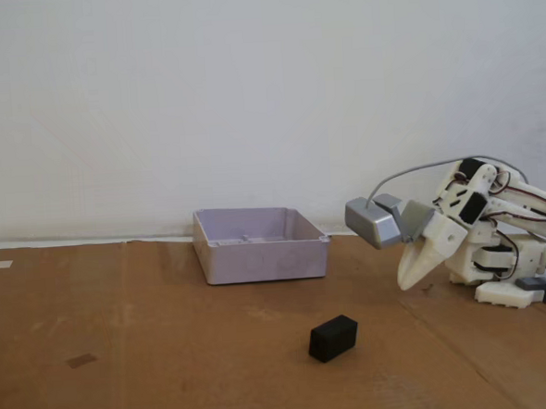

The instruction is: Grasp a block and put it in the box.

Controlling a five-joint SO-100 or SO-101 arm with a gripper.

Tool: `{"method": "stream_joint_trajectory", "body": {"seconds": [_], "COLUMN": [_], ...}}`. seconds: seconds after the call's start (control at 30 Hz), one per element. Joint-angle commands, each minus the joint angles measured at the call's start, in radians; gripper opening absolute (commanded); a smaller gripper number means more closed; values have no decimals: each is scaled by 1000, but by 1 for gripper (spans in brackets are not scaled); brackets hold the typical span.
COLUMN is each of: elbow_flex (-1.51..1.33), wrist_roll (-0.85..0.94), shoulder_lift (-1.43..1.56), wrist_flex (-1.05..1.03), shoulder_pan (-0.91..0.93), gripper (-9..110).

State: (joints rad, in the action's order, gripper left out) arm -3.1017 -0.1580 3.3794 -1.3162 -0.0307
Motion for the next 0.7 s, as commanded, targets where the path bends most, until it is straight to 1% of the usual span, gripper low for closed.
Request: {"method": "stream_joint_trajectory", "body": {"seconds": [0.0,0.23,0.67], "elbow_flex": [-43,-31,5], "wrist_roll": [-14,-15,-15], "shoulder_lift": [26,17,11], "wrist_flex": [-179,-170,64], "shoulder_pan": [8,0,-3], "gripper": [0,0,0]}}
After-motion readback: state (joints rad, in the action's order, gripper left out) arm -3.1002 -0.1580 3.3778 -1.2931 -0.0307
